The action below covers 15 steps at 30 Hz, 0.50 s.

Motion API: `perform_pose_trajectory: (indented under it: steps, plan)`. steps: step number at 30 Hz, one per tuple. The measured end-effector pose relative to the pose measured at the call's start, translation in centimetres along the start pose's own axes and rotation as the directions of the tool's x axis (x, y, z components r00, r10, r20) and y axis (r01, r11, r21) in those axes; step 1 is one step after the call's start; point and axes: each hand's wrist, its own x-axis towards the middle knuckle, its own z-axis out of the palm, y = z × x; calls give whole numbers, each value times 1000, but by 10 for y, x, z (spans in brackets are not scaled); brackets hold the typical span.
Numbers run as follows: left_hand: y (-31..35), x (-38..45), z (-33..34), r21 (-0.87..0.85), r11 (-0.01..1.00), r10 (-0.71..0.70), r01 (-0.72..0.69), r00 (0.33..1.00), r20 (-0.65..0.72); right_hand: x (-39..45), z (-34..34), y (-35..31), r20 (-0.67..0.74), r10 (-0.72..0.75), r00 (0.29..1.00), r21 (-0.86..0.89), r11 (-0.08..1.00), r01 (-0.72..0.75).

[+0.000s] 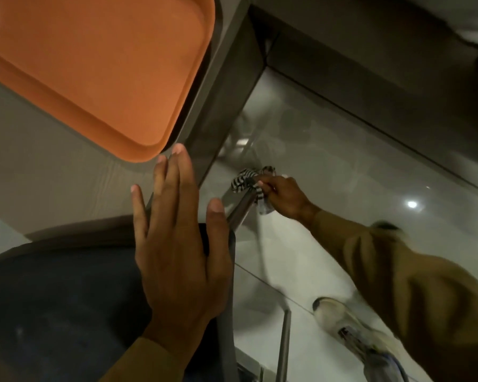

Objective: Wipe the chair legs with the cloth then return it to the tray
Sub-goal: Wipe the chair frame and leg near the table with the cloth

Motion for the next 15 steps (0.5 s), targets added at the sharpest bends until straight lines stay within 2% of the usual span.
perform_pose_trajectory:
  steps: [3,6,8,10,12,15]
  plan:
    - [3,0,-3,10,1000,-7,7,1000,10,-54,-2,-17,-34,-139,990,85,986,142]
    - [4,2,-4,50,999,-5,4,1000,16,-101,0,-30,-63,-326,943,184,925,332]
    - [4,2,-4,71,997,0,-1,1000,11,-105,1,-32,-66,-371,926,207,903,376]
    - [4,2,-4,60,998,-5,4,1000,4,-86,-1,-27,-59,-356,933,164,918,361]
    - [3,2,-3,44,999,-3,4,1000,-5,-52,-4,-18,-28,-294,955,43,955,295]
    - [1,1,-1,28,1000,3,-2,1000,-16,-5,-11,-5,47,-113,993,-72,991,116]
